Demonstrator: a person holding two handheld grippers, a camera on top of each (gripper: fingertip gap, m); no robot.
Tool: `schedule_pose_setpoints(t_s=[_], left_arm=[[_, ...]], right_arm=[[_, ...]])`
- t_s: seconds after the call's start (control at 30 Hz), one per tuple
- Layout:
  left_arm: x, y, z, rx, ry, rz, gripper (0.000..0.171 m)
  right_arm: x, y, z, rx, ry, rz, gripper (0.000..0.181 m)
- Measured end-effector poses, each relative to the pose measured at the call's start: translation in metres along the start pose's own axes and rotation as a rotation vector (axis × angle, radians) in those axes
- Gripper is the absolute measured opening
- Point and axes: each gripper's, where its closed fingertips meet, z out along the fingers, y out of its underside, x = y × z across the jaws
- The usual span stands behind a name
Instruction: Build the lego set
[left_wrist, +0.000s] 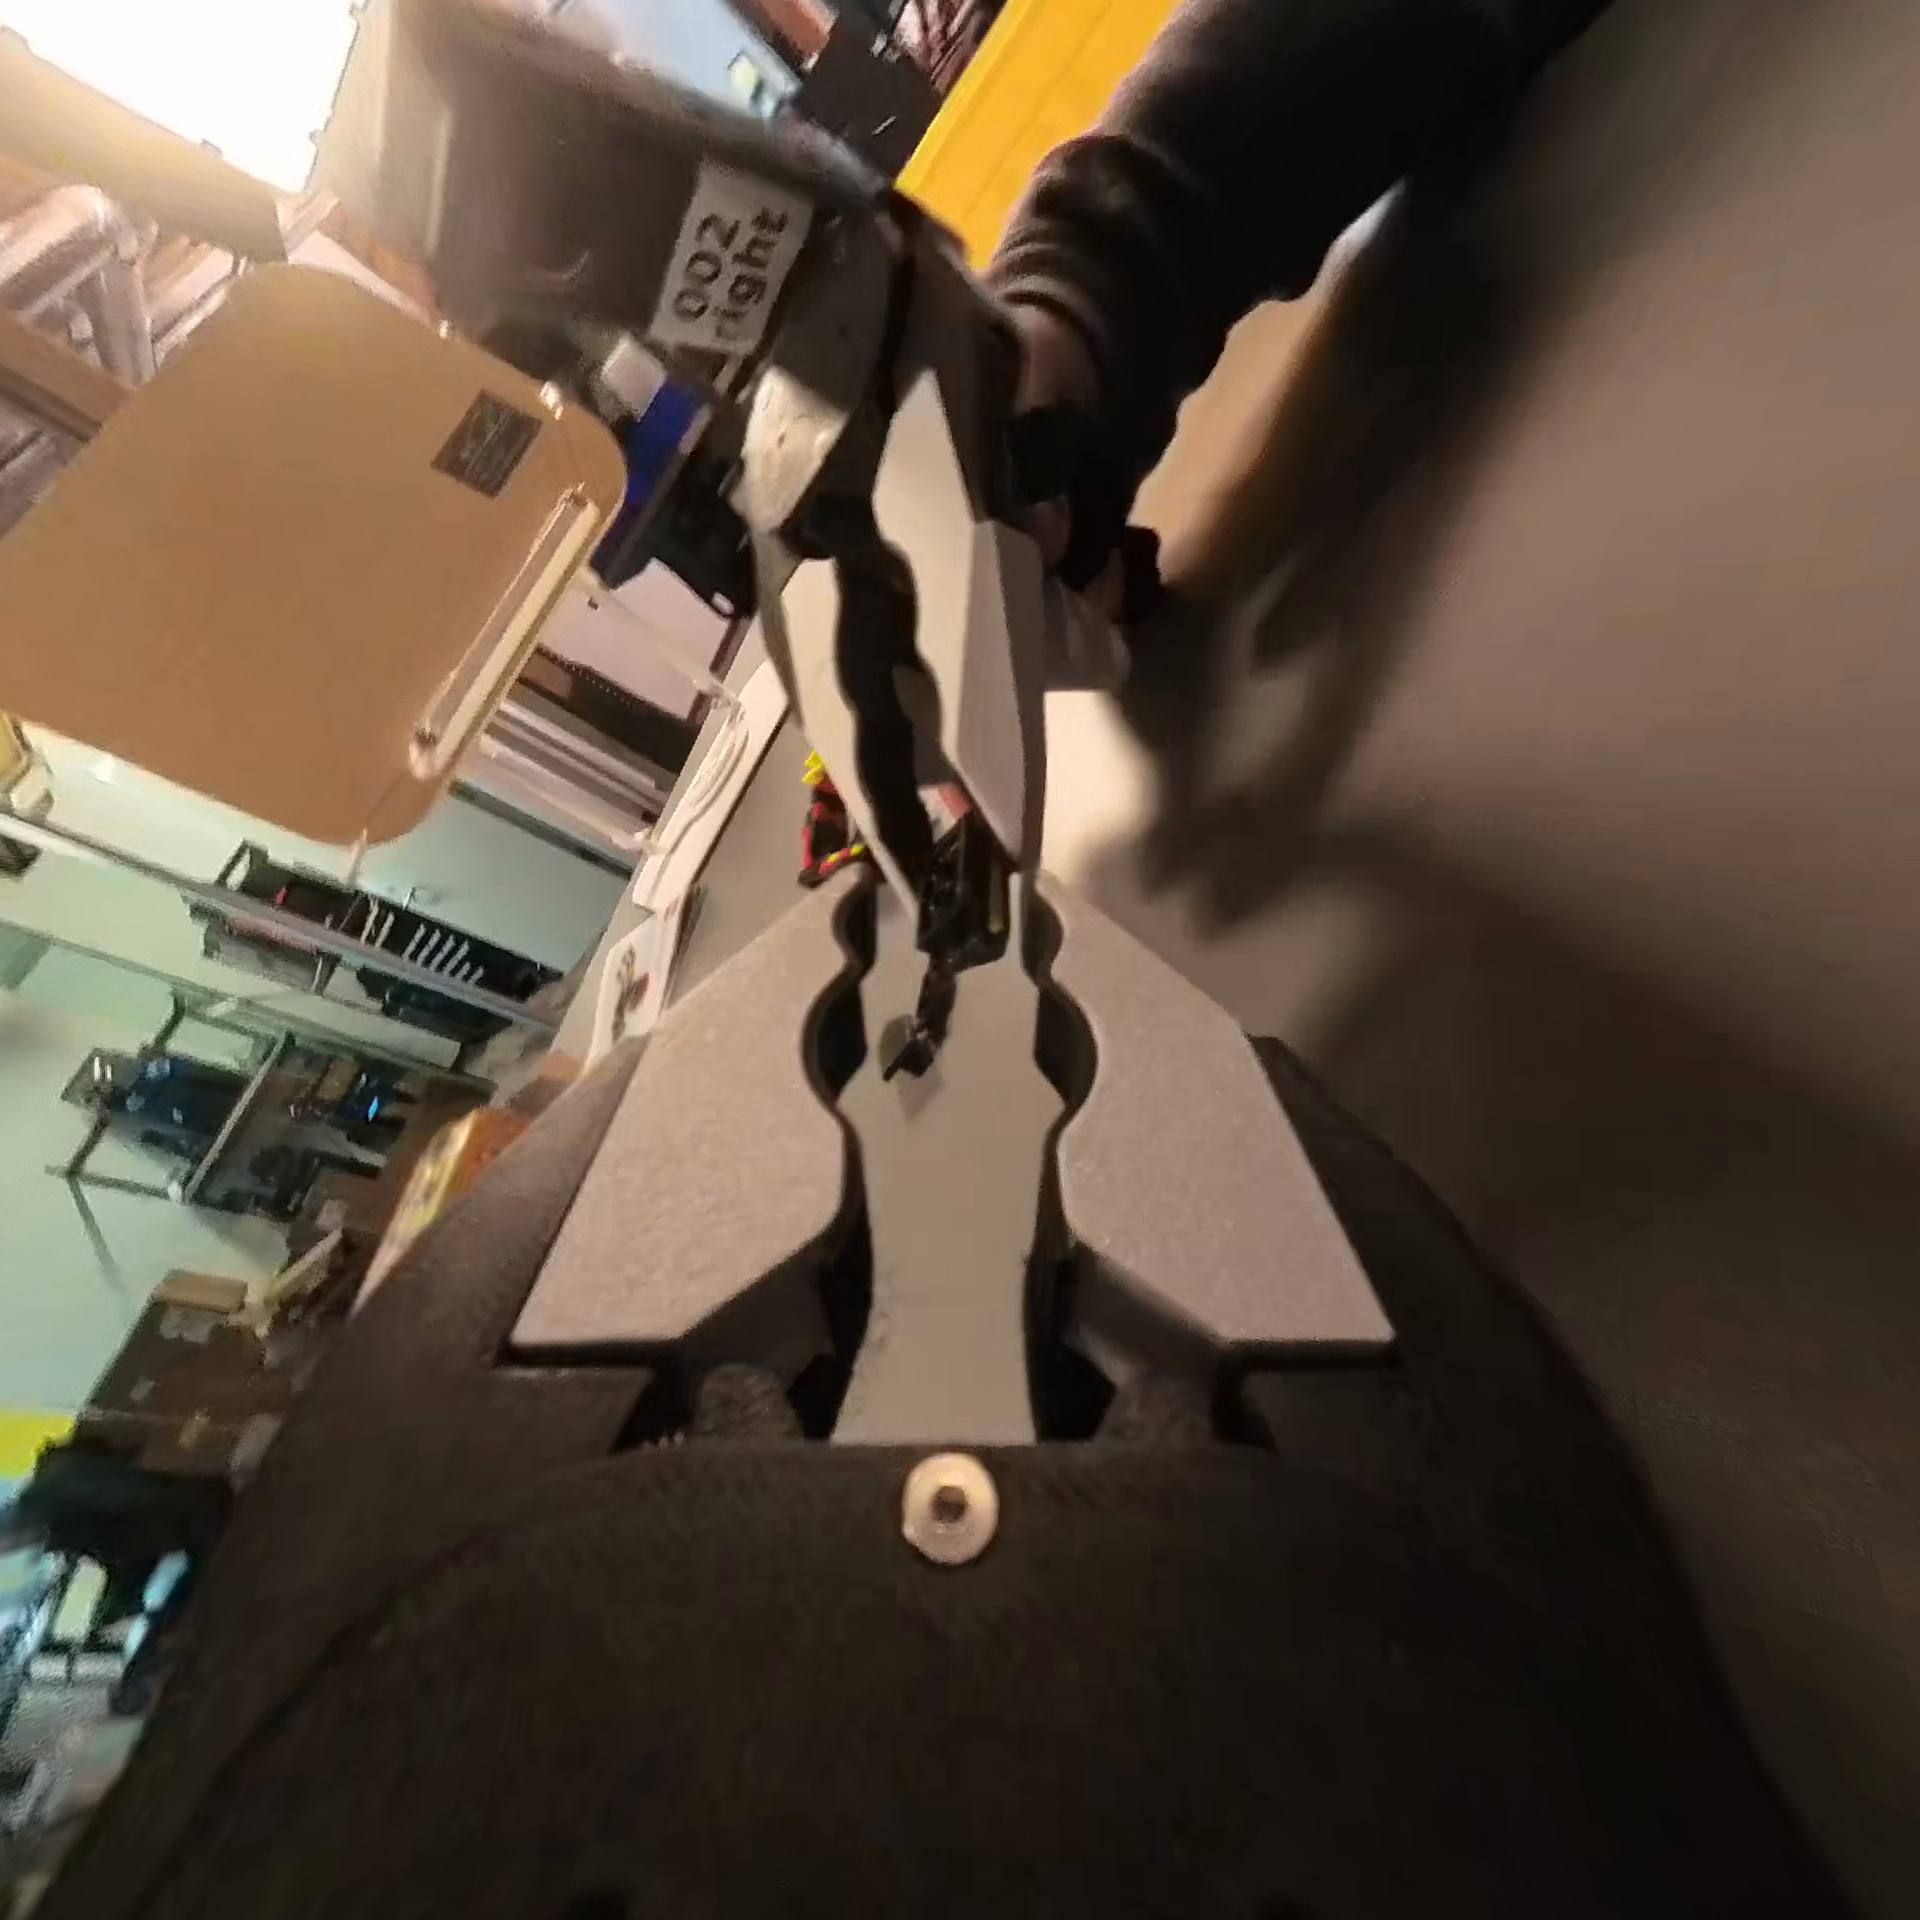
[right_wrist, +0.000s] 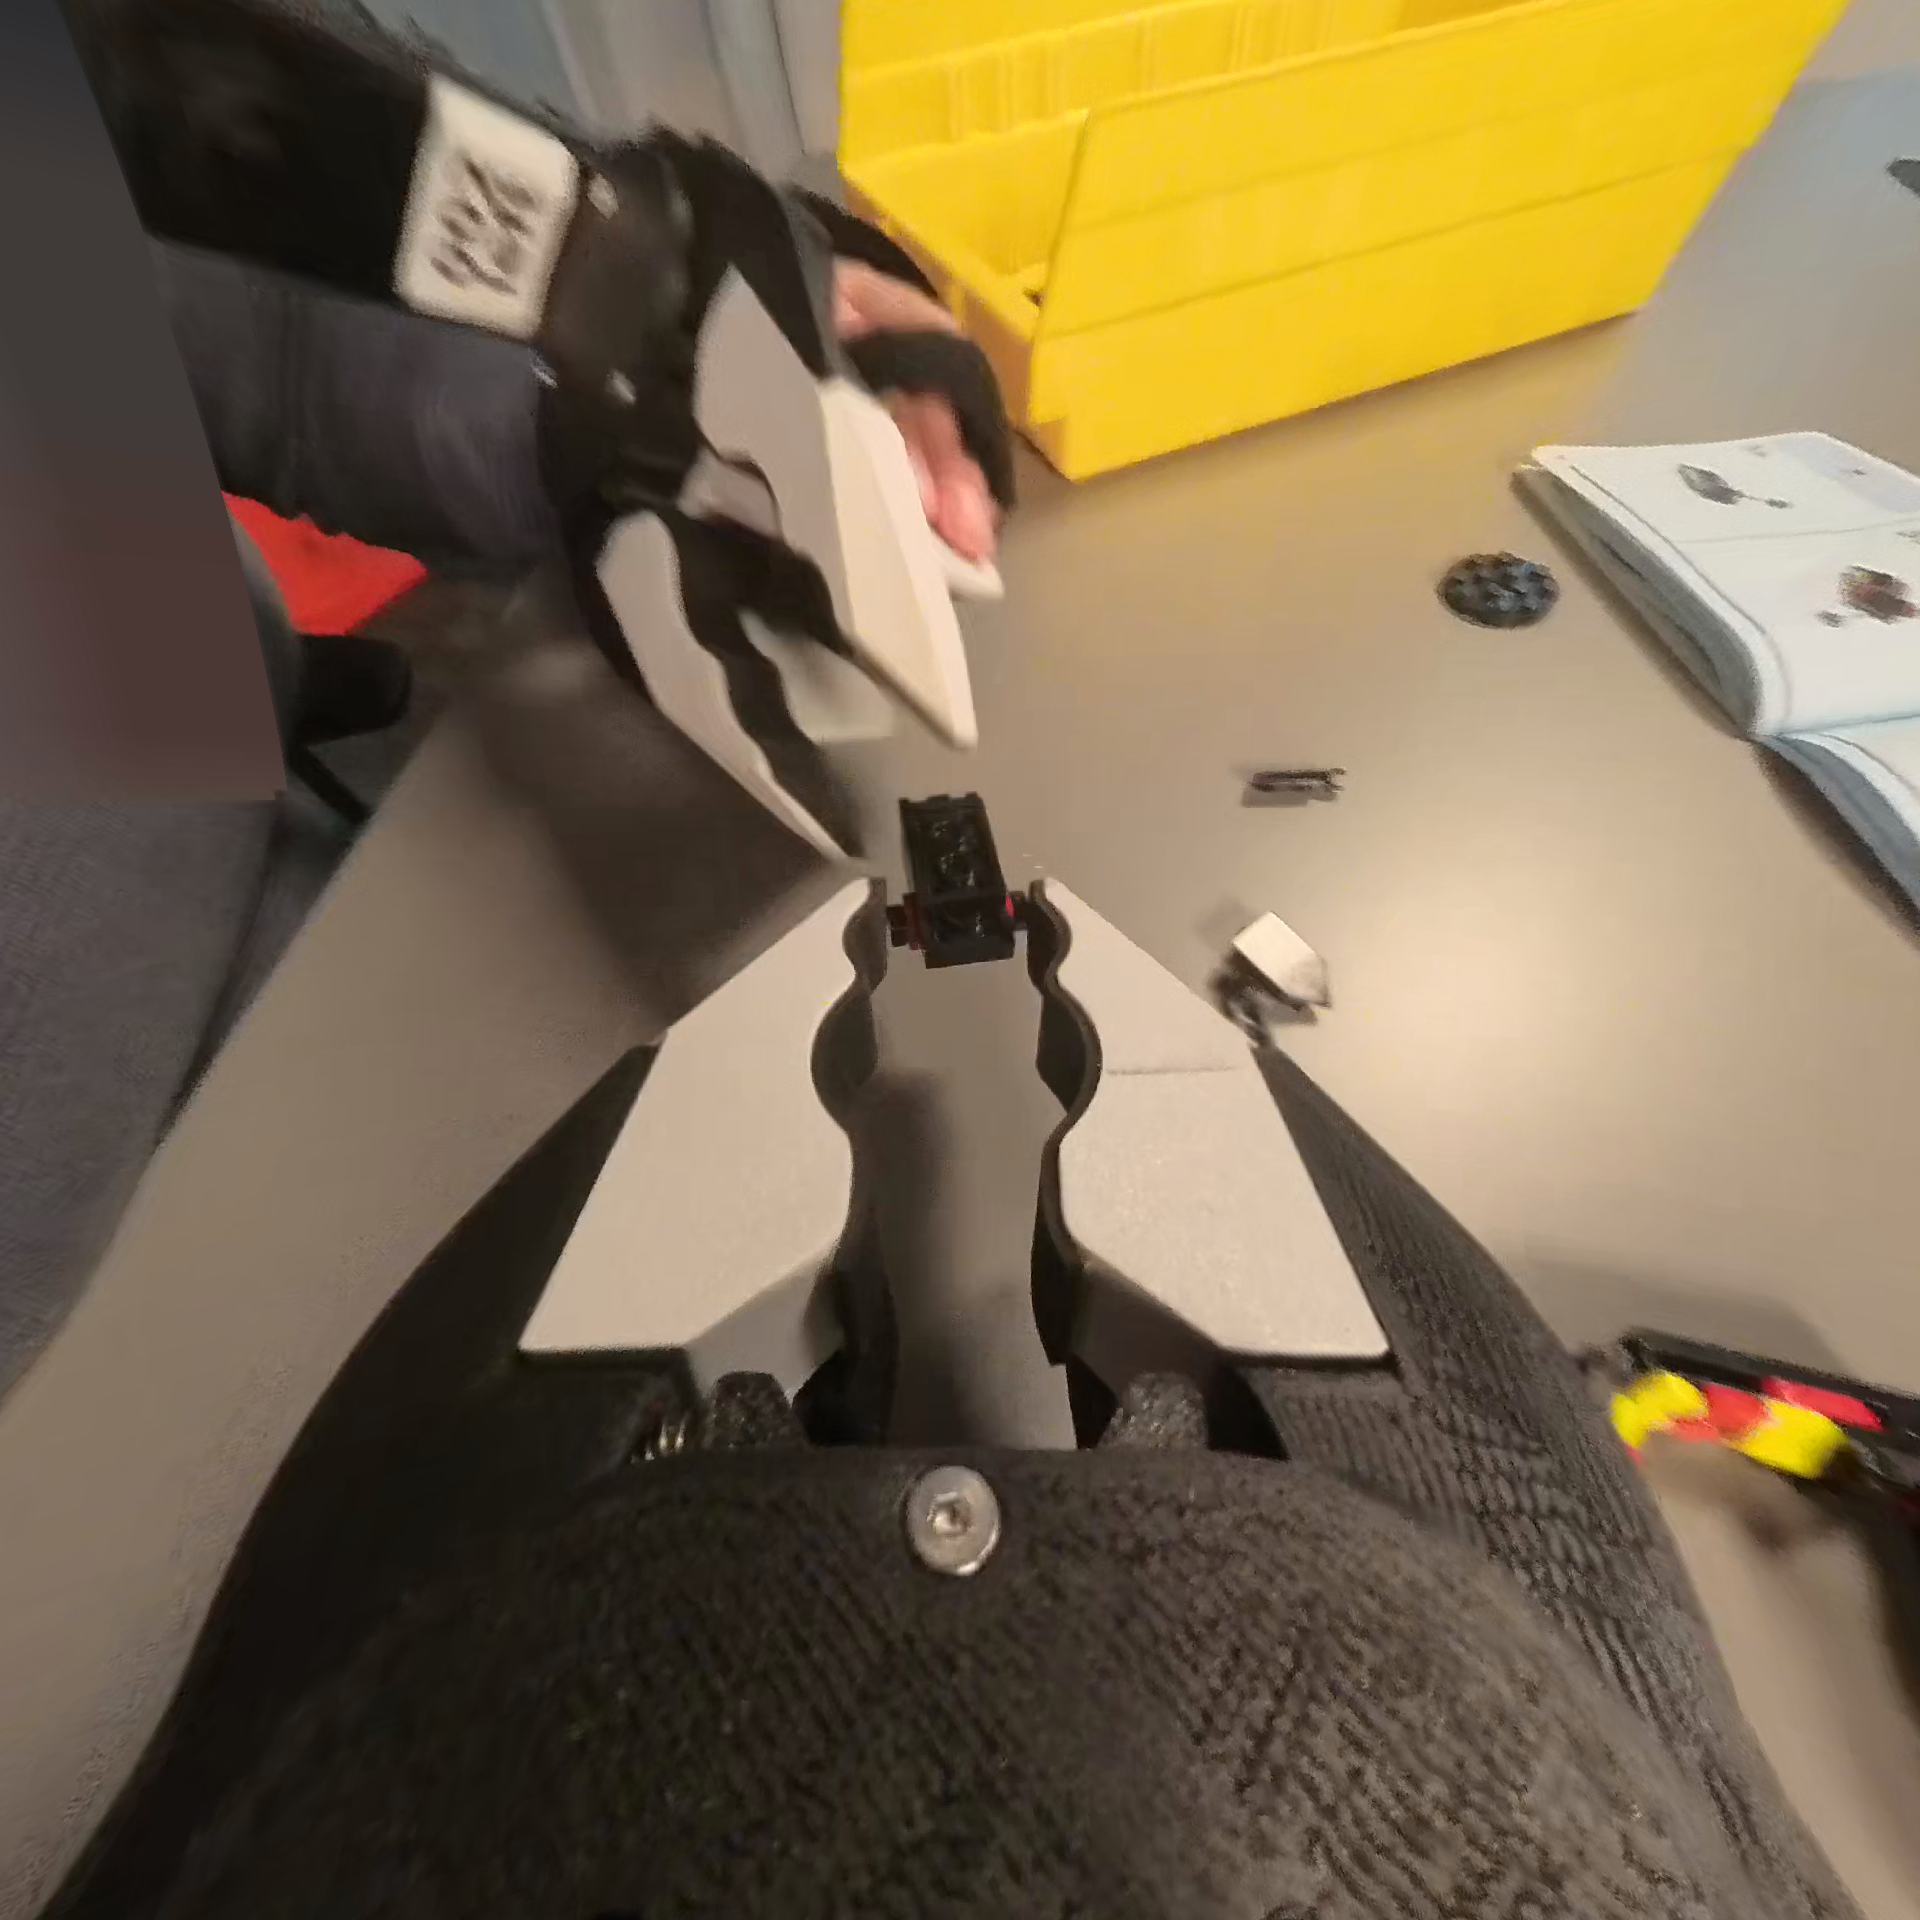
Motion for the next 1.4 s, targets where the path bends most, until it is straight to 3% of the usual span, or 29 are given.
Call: schedule_pose_setpoints(t_s=[0.1,0.2,0.47,0.53,0.67,0.77,0.83,0.93,1.03,1.17,1.27,1.33,1.4], left_arm=[[-0.010,0.005,-0.003,-0.018,-0.025,-0.104,0.038],[-0.023,0.006,-0.007,0.004,-0.077,-0.176,0.041],[-0.041,0.012,-0.012,0.011,-0.143,-0.302,0.044],[-0.043,0.014,-0.013,0.010,-0.147,-0.327,0.046],[-0.048,0.013,-0.016,0.020,-0.176,-0.354,0.048],[-0.055,0.006,-0.021,0.052,-0.204,-0.383,0.049],[-0.060,-0.004,-0.027,0.092,-0.223,-0.423,0.048],[-0.075,-0.025,-0.051,0.173,-0.285,-0.510,0.049],[-0.092,-0.037,-0.098,0.231,-0.416,-0.583,0.044],[-0.135,0.005,-0.184,0.013,-0.719,-0.620,0.038],[-0.172,0.051,-0.237,-0.218,-0.811,-0.644,0.038],[-0.185,0.087,-0.246,-0.375,-0.713,-0.718,0.034],[-0.181,0.122,-0.236,-0.505,-0.501,-0.865,0.030]], right_arm=[[0.018,0.019,-0.002,-0.122,0.121,-0.088,0.025],[0.019,0.030,0.000,-0.198,0.148,-0.149,0.025],[0.020,0.040,0.003,-0.260,0.166,-0.191,0.027],[0.019,0.039,0.003,-0.254,0.163,-0.191,0.037],[0.024,0.020,-0.007,-0.123,0.225,-0.223,0.063],[0.038,-0.017,-0.033,0.151,0.422,-0.375,0.061],[0.042,-0.038,-0.058,0.340,0.601,-0.532,0.045],[0.059,-0.037,-0.071,0.301,0.775,-0.602,0.042],[0.074,-0.040,-0.089,0.303,0.906,-0.592,0.040],[0.098,-0.036,-0.113,0.317,1.022,-0.485,0.032],[0.113,-0.032,-0.127,0.331,1.086,-0.406,0.028],[0.121,-0.029,-0.135,0.333,1.129,-0.369,0.027],[0.126,-0.027,-0.141,0.333,1.162,-0.340,0.026]])
